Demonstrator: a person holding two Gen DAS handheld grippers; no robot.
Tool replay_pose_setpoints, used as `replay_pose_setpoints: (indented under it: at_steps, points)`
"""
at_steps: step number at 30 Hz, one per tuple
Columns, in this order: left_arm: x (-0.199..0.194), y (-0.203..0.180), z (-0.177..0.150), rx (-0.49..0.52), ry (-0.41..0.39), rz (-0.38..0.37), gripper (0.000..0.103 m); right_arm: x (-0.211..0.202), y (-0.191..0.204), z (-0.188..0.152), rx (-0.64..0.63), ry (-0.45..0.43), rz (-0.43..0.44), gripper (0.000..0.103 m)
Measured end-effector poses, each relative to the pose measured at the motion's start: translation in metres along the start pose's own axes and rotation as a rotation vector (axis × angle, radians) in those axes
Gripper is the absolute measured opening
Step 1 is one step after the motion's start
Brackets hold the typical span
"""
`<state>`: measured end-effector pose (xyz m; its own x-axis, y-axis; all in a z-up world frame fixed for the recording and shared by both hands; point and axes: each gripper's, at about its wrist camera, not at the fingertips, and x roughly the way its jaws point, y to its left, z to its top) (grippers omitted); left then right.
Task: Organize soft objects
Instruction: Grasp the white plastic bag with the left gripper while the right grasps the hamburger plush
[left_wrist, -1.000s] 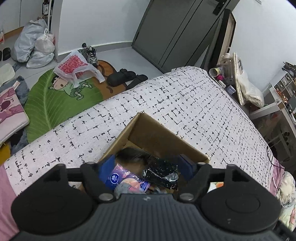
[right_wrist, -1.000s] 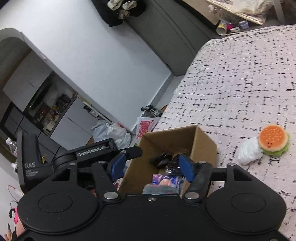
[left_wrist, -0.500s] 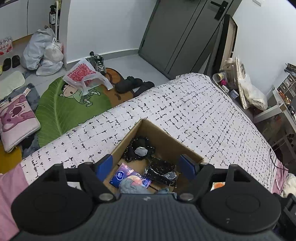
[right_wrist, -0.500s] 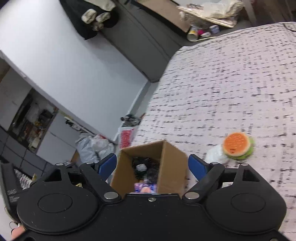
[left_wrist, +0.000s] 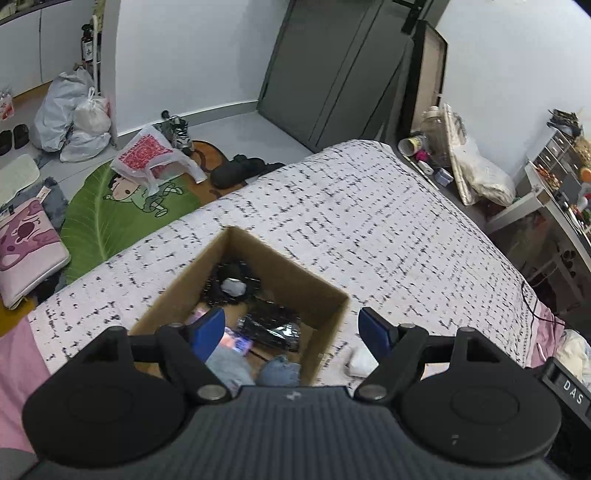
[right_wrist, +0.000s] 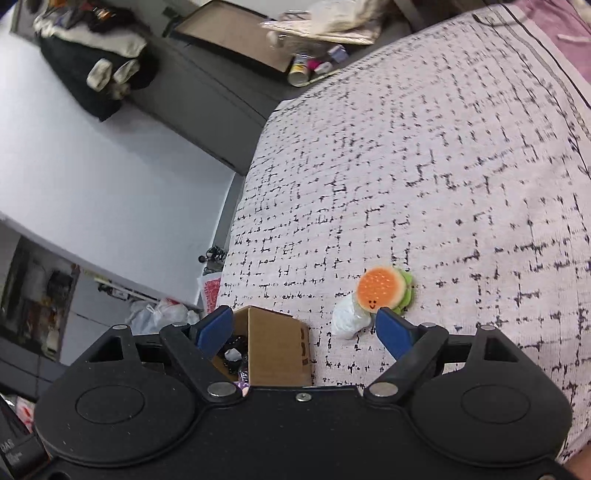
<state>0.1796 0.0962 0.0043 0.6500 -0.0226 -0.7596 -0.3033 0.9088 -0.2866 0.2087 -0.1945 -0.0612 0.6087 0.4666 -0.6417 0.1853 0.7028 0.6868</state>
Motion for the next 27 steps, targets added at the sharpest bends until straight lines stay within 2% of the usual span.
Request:
replay_pose_setpoints:
  at_steps: [11, 19, 27]
  points:
    - [0.013, -0.045, -0.02, 0.042, 0.038, -0.019, 0.078, -0.004, -0.024, 0.011, 0.056, -0.006, -0.022, 0.083]
    - [0.047, -0.074, -0.044, 0.083, 0.098, -0.006, 0.078, 0.004, -0.041, 0.014, 0.075, 0.004, -0.074, 0.084]
    - [0.078, -0.097, -0.06, 0.137, 0.129, 0.016, 0.078, 0.018, -0.06, 0.019, 0.131, 0.026, -0.084, 0.082]
